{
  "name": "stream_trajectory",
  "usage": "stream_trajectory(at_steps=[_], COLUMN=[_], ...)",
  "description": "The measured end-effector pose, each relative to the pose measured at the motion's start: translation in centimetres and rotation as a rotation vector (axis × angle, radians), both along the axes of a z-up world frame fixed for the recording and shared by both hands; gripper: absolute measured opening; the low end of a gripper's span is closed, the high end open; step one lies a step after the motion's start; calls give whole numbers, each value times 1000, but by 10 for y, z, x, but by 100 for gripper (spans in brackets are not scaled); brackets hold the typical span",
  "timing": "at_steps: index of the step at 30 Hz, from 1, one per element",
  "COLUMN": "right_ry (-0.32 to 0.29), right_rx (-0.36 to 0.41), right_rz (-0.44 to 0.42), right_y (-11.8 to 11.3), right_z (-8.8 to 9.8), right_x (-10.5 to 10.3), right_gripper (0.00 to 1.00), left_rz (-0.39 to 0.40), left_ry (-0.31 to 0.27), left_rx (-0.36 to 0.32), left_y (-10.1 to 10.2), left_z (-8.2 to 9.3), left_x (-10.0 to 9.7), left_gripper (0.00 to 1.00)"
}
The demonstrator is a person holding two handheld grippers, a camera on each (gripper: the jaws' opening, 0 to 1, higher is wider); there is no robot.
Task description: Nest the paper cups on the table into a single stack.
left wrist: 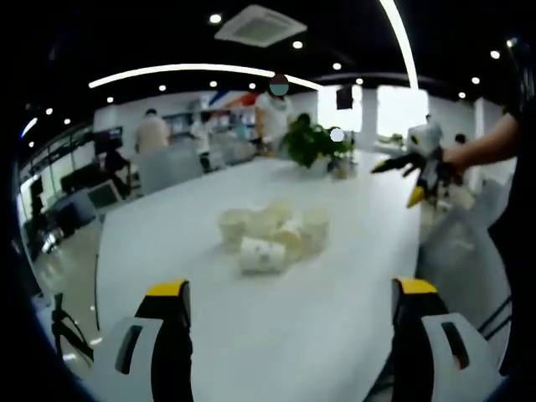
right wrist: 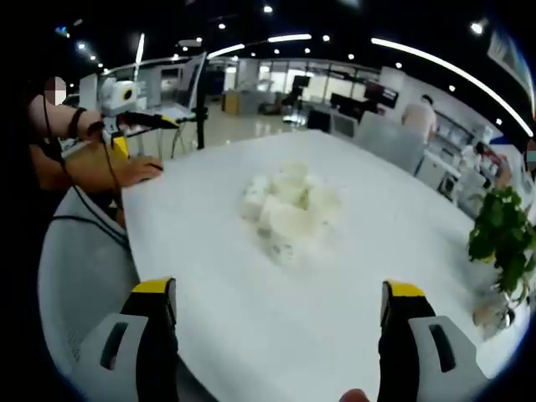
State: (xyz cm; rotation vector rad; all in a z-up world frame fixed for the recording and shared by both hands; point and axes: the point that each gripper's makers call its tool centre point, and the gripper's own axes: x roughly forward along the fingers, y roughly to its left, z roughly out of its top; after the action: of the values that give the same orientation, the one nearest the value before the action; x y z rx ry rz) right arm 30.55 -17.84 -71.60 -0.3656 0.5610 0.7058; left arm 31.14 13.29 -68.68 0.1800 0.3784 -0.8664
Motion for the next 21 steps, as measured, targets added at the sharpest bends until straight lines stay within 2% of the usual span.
stream_trajectory(at_steps=[21], right_ry=[-1], right_rx=[6], right_rz=[-5], right_y=[1], right_z=[3], right_x=[0], right_gripper=[100], left_rz=[4], left_ry=[3], left_rx=[-13], left_y=[0], left_z=[3], left_x=[2], left_gripper=[99])
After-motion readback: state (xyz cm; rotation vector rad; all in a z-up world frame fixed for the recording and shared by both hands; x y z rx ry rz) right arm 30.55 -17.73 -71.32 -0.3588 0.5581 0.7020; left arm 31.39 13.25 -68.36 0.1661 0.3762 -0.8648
